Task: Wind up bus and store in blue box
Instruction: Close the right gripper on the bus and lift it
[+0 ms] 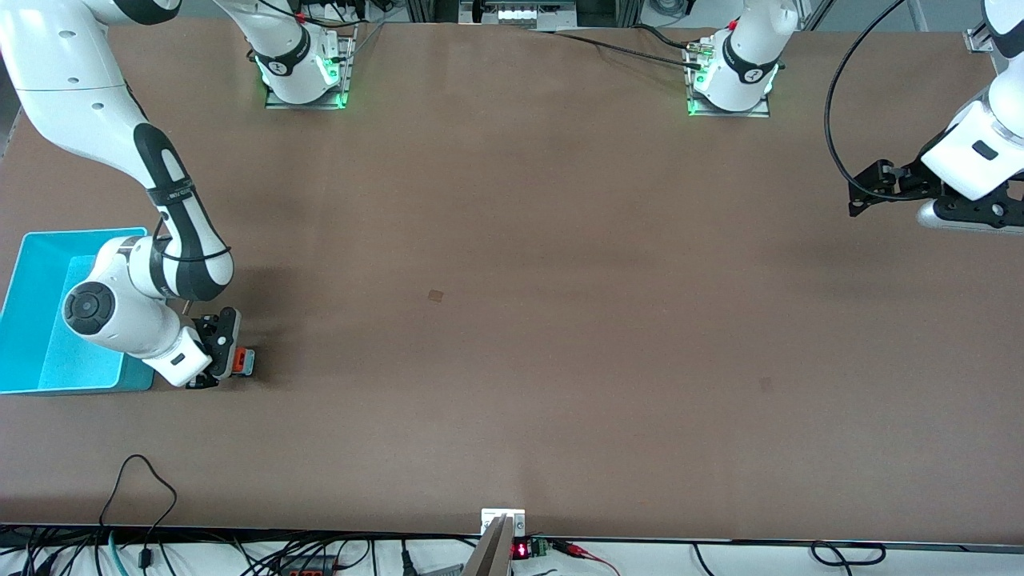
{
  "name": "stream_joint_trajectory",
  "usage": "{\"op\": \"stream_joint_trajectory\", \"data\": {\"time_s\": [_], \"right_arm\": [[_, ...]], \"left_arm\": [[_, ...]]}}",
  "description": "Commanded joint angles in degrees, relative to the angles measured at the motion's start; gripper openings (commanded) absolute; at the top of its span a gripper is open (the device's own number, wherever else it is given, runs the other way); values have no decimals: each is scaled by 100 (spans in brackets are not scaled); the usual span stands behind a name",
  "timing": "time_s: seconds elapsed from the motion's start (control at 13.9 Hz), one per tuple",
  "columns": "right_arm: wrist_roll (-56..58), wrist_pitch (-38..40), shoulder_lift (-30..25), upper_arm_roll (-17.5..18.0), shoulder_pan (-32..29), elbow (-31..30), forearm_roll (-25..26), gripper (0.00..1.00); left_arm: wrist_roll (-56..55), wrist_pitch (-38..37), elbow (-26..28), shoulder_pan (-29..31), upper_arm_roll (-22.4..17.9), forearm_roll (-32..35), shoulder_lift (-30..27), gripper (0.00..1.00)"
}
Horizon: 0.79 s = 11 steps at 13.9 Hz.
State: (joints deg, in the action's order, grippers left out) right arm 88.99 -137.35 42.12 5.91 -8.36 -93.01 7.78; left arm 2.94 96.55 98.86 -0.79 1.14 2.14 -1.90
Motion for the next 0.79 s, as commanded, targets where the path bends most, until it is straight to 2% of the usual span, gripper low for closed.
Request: {"op": "stream_joint_trajectory", "data": {"time_s": [0.0, 0.14, 0.36, 0.57, 0.72], "right_arm": [[-48, -38, -142, 42, -43, -77, 57, 0], [-170, 6, -387, 42, -34, -173, -4, 0], [-1285, 67, -1186, 42, 53, -603, -13, 0], [-2329, 927, -1758, 33, 54, -622, -48, 0], [-3356, 1078, -2084, -63, 10, -631, -66, 0]], "left_arm": [[-66, -127, -68, 71, 97, 102, -21, 100], [-109, -180, -77, 62, 97, 102, -21, 100], [-215, -189, -77, 18, 115, 102, -30, 100], [-224, -198, -77, 27, 150, 102, -30, 100], [-224, -198, -77, 27, 150, 102, -30, 100]]}}
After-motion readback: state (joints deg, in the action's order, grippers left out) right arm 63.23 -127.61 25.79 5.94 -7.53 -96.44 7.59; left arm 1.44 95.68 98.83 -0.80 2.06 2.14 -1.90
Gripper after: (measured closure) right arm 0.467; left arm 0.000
